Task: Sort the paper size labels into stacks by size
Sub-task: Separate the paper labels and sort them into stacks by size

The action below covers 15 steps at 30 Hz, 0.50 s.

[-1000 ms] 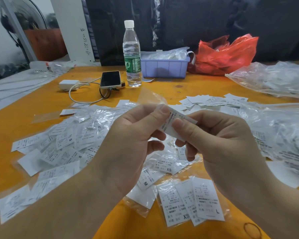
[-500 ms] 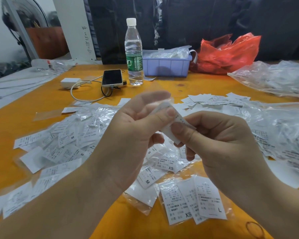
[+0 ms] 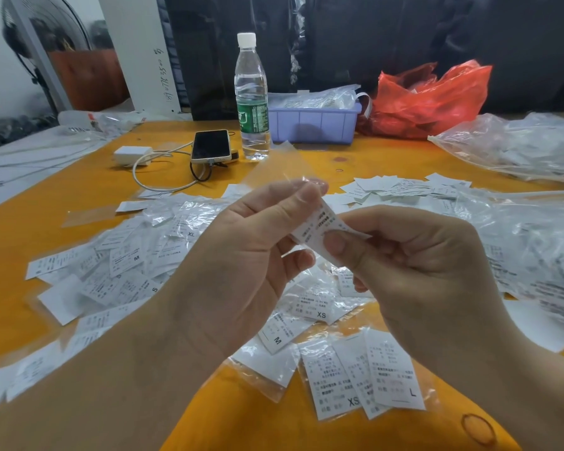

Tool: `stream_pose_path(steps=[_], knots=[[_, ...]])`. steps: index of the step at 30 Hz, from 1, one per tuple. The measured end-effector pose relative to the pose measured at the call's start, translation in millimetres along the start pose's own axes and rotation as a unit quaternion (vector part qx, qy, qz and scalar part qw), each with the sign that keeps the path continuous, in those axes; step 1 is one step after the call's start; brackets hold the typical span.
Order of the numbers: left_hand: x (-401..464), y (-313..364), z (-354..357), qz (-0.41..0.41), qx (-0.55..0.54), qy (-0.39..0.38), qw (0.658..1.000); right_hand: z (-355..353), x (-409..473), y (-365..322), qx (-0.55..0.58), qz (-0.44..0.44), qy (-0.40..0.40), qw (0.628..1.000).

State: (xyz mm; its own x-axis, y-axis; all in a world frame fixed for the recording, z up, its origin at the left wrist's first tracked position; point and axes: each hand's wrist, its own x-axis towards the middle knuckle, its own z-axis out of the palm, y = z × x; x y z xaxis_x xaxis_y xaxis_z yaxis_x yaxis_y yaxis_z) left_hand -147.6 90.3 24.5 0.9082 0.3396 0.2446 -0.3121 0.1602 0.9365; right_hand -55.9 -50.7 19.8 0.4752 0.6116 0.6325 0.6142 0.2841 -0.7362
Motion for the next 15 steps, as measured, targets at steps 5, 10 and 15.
stream_pose_path(steps=[5, 10, 15], knots=[[-1, -1, 2, -0.011, -0.016, 0.0, 1.0, -4, 2, 0, -0.007, 0.0, 0.005, 1.0], [-2, 1, 10, -0.018, -0.035, 0.02, 0.999, -4, 2, 0, 0.004, 0.01, 0.009, 1.0], [-3, 3, 15, -0.021, -0.022, 0.031, 0.999, -4, 3, -3, 0.038, 0.016, -0.002, 0.999]])
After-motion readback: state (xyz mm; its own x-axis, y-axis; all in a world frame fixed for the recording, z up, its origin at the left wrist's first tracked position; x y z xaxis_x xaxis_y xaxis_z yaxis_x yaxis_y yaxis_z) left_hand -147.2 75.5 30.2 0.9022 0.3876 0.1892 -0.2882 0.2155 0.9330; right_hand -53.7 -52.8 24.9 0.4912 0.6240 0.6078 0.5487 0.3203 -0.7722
